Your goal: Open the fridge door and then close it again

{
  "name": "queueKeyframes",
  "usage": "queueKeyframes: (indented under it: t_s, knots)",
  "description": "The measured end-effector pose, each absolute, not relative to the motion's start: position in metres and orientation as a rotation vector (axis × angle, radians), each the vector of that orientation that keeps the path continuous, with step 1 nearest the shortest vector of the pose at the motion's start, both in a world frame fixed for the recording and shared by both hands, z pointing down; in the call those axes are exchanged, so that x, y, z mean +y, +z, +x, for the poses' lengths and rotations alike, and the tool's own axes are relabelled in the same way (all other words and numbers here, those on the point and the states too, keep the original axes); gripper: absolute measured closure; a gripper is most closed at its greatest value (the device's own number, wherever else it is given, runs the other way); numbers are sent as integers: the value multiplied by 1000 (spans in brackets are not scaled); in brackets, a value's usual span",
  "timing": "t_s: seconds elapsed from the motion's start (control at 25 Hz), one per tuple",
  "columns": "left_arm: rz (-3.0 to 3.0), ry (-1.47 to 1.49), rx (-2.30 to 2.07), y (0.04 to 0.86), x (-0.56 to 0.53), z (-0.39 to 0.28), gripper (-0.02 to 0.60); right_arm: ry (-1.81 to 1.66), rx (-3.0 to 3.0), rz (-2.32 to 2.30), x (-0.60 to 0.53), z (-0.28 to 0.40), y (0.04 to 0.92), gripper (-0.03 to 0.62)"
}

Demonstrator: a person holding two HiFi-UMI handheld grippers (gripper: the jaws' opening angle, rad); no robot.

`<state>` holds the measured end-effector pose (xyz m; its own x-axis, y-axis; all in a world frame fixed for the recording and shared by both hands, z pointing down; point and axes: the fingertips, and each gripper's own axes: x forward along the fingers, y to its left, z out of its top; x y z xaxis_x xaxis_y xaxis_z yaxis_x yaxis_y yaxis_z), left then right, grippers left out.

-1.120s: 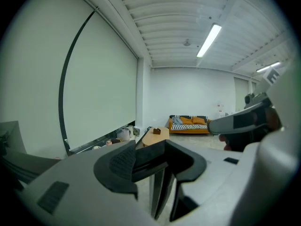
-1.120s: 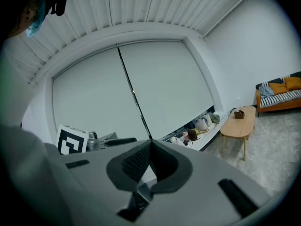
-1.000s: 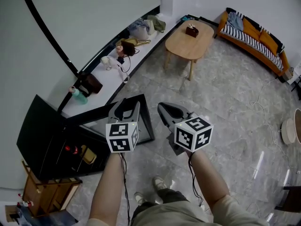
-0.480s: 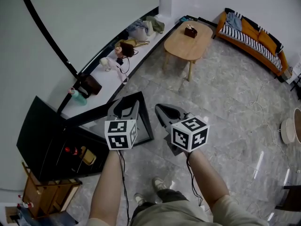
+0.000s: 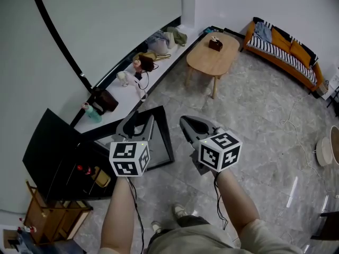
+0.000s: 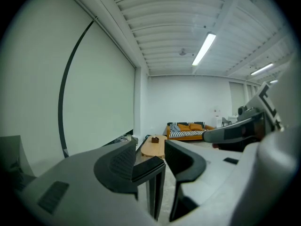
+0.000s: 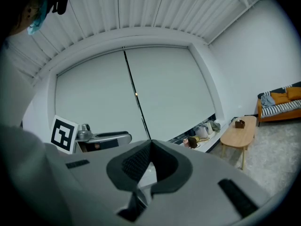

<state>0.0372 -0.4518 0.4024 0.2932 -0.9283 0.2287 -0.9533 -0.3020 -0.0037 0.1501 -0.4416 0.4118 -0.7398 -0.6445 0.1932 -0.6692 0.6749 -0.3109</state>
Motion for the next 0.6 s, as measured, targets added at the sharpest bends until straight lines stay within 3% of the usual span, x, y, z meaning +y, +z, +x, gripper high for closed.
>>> queueKeyframes:
  t_s: [0.32,0.6]
  knots:
    - [2476,256,-1787,359,-390,30,394,525,-2833,1089,-406,153,391,603]
    - [2511,251,-1791,346,-330,27,437,419,-2855,1028,-359,144,369,603]
